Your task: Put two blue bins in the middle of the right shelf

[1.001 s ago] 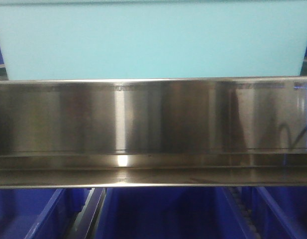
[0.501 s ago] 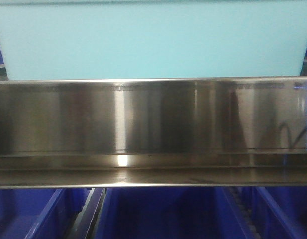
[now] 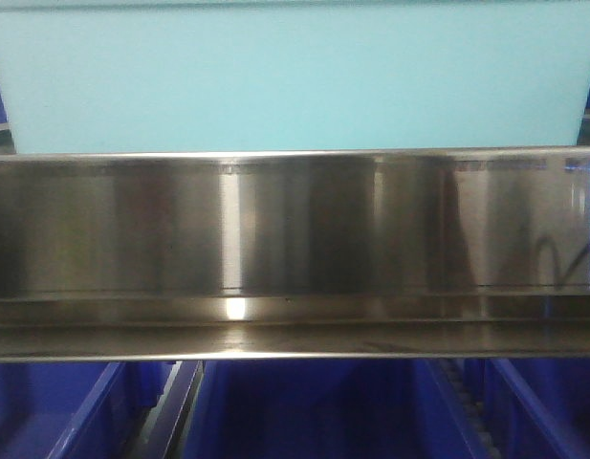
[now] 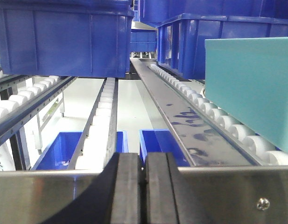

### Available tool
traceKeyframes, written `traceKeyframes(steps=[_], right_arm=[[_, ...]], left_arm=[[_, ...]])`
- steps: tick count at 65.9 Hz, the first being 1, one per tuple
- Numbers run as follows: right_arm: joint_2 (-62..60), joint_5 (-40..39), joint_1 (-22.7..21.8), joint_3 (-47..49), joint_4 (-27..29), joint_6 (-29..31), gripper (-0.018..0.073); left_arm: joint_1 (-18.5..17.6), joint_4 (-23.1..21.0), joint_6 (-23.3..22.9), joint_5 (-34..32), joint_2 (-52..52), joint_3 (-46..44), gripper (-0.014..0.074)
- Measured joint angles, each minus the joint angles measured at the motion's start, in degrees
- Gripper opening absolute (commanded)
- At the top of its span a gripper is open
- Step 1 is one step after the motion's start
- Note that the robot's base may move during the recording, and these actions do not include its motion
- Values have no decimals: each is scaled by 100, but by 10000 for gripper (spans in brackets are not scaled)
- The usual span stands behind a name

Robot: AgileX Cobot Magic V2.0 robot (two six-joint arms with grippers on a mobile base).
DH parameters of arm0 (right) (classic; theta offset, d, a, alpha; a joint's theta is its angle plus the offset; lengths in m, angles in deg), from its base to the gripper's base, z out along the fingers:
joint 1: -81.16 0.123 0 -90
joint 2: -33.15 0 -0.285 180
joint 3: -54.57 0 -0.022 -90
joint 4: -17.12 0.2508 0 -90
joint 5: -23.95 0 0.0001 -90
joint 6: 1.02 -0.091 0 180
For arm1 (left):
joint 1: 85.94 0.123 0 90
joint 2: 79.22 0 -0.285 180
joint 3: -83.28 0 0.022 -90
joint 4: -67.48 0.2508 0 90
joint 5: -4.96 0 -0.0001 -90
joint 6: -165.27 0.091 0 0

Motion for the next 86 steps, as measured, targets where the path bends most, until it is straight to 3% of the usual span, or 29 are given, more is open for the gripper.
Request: traceKeyframes(steps=[11, 28, 41, 58, 73, 86], right_arm=[[0, -63, 0, 55, 83, 0, -166], [61, 1203, 0, 1370, 136, 0, -166], [909, 1892, 0, 2383, 159, 0, -166], [2836, 2704, 0, 4010, 258, 0, -166], [4180, 2603, 0, 4914, 359, 0, -166], [4933, 2665, 0, 5100, 1254, 0, -166]], left_arm=[[0, -184, 0, -222, 0, -36, -111], [0, -374, 0, 713, -262, -1257, -111], [0, -352, 0, 1416, -1308, -2502, -111], [0, -352, 0, 2421, -3526, -4467, -111], [0, -352, 0, 2352, -4901, -5436, -111], [0, -635, 0, 1964, -5550, -5578, -111]])
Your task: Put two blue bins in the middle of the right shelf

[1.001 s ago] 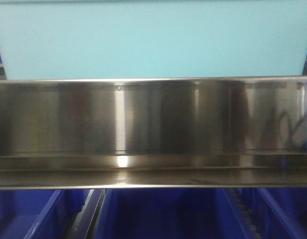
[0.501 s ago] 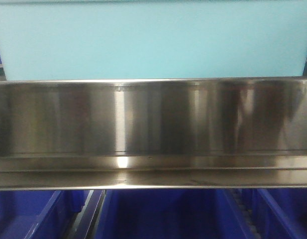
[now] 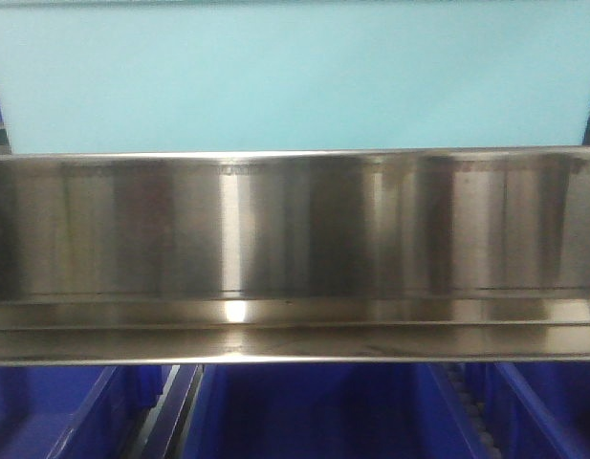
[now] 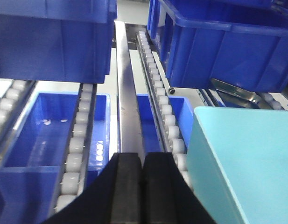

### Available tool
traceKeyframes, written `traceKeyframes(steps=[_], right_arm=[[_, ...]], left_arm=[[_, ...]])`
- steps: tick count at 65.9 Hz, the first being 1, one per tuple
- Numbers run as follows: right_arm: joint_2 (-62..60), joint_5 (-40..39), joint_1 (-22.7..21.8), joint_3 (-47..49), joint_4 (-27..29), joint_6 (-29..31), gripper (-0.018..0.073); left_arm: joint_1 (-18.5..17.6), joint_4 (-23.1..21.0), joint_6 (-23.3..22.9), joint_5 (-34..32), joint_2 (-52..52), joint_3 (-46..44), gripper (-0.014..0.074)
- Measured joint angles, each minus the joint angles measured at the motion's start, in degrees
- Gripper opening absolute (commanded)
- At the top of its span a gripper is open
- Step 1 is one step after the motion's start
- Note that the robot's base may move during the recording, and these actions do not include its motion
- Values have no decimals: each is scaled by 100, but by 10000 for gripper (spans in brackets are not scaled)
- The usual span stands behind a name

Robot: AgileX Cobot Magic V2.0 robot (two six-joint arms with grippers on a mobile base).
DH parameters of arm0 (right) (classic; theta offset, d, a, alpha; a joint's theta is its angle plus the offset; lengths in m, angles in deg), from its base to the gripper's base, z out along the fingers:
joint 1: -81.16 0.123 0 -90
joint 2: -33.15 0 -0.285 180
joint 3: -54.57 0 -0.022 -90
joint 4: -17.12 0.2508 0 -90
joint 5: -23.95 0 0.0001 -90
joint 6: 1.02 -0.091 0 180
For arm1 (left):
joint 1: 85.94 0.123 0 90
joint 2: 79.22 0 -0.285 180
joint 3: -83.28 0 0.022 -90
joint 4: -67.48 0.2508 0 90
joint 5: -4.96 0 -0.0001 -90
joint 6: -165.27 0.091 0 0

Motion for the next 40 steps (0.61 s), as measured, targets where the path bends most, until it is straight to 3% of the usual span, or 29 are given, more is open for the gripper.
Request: traceKeyframes(steps=[6, 17, 26, 32, 40], right_arm=[[382, 497, 54, 243, 139, 0, -166], [959, 903, 456, 693, 175, 101, -166], [1316, 1070, 945, 1213, 132, 36, -139], [1704, 1397, 1400, 1688, -462, -642, -139], [2276, 2000, 2026, 2309, -1793, -2047, -139]], left_arm=[[0, -198, 0, 7, -331, -180, -111], [-79, -384, 0, 836, -885, -975, -111], [-499, -279, -129, 1302, -1279, -1550, -111], [-1082, 375, -742, 1809, -1632, -2097, -111], [-1834, 1760, -1864, 2626, -2125, -2771, -111]])
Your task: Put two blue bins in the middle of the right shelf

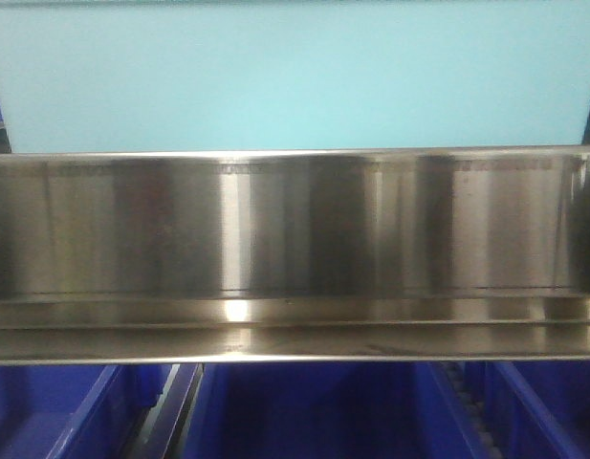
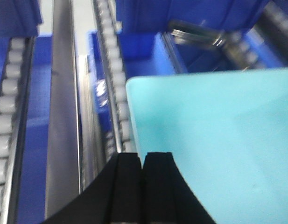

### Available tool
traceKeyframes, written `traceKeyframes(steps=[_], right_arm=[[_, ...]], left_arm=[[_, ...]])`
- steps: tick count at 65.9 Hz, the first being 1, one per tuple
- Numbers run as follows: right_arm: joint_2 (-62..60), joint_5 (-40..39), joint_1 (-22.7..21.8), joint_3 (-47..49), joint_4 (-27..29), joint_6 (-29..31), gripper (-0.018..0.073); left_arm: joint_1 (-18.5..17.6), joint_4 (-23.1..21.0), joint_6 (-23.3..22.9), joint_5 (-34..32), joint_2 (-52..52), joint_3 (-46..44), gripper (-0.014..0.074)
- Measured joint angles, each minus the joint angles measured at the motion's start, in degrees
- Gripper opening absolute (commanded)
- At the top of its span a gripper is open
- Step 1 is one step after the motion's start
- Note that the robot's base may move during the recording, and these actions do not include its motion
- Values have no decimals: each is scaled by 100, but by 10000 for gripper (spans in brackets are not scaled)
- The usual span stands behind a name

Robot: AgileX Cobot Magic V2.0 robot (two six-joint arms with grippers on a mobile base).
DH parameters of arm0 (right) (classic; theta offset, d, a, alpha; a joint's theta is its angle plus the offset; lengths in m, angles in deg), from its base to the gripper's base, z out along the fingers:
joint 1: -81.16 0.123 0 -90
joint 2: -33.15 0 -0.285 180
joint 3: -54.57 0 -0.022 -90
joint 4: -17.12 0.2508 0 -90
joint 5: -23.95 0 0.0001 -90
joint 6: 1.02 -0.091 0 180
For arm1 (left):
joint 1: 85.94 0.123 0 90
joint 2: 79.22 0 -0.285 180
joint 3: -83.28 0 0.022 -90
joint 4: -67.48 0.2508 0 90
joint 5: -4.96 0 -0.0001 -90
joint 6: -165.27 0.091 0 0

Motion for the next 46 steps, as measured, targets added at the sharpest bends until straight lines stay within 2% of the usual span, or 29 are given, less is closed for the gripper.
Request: traceKeyframes(steps=[3, 8, 19, 25, 30, 39, 43, 46], right_arm=[[218, 315, 204, 231, -404, -508, -139], [463, 743, 405, 560, -697, -978, -139], [808, 1092, 537, 859, -822, -1277, -139], [905, 1157, 537, 872, -849, -1354, -119], [946, 1157, 537, 872, -849, -1382, -22], [1010, 1157, 537, 872, -780, -1394, 270], [1033, 1157, 537, 872, -669, -1394, 337], [1045, 1157, 537, 872, -615, -1394, 349]], left_arm=[[-257, 468, -462, 266, -181, -228, -111], [-467, 809, -863, 485, -351, -414, -111], [-608, 962, -1177, 630, -567, -493, -108], [-608, 994, -1280, 794, -679, -493, -40], [-608, 994, -1322, 910, -735, -493, 67], [-608, 931, -1487, 959, -810, -493, 295], [-608, 868, -1523, 994, -831, -493, 334], [-551, 695, -1497, 1045, -860, -493, 332]])
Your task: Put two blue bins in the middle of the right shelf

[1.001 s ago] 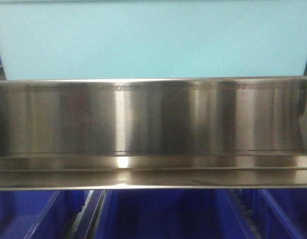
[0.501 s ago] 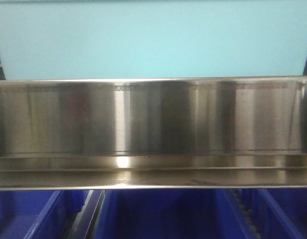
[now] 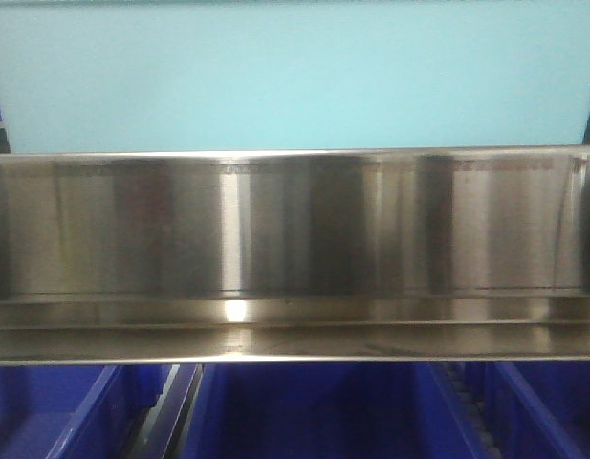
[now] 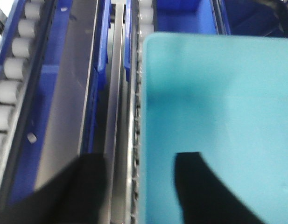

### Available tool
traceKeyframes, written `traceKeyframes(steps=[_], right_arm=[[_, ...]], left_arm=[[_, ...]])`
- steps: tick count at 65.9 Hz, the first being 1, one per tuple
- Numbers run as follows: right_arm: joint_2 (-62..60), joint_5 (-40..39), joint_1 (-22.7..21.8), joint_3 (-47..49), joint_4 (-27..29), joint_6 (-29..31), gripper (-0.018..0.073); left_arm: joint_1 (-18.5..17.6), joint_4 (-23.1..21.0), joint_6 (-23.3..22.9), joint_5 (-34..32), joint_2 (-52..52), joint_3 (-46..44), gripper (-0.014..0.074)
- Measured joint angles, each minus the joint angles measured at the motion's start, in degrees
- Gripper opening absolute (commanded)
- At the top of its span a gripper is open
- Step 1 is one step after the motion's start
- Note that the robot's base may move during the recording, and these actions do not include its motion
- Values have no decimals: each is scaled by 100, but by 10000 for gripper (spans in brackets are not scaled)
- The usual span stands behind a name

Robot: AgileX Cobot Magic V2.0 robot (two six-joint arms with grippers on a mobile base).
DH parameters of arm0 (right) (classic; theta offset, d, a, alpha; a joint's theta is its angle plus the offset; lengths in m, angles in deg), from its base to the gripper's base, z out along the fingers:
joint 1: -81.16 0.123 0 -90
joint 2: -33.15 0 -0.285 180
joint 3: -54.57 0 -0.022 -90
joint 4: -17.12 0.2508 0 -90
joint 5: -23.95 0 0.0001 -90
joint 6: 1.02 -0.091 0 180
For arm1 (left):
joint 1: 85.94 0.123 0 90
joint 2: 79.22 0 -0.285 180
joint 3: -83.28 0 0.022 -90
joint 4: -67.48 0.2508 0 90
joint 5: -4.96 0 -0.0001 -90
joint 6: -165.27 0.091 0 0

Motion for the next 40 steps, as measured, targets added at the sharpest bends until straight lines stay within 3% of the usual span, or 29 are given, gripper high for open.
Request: traceKeyframes(steps=[15, 29, 40], right_arm=[[199, 174, 10, 0, 170, -11, 300], [587, 137, 10, 0, 298, -11, 235], [641, 108, 10, 0, 324, -11, 232]], left_arm=[[626, -1233, 831, 153, -404, 0, 304], [771, -1534, 1163, 202, -664, 0, 304], [771, -1635, 1202, 267, -745, 0, 277]])
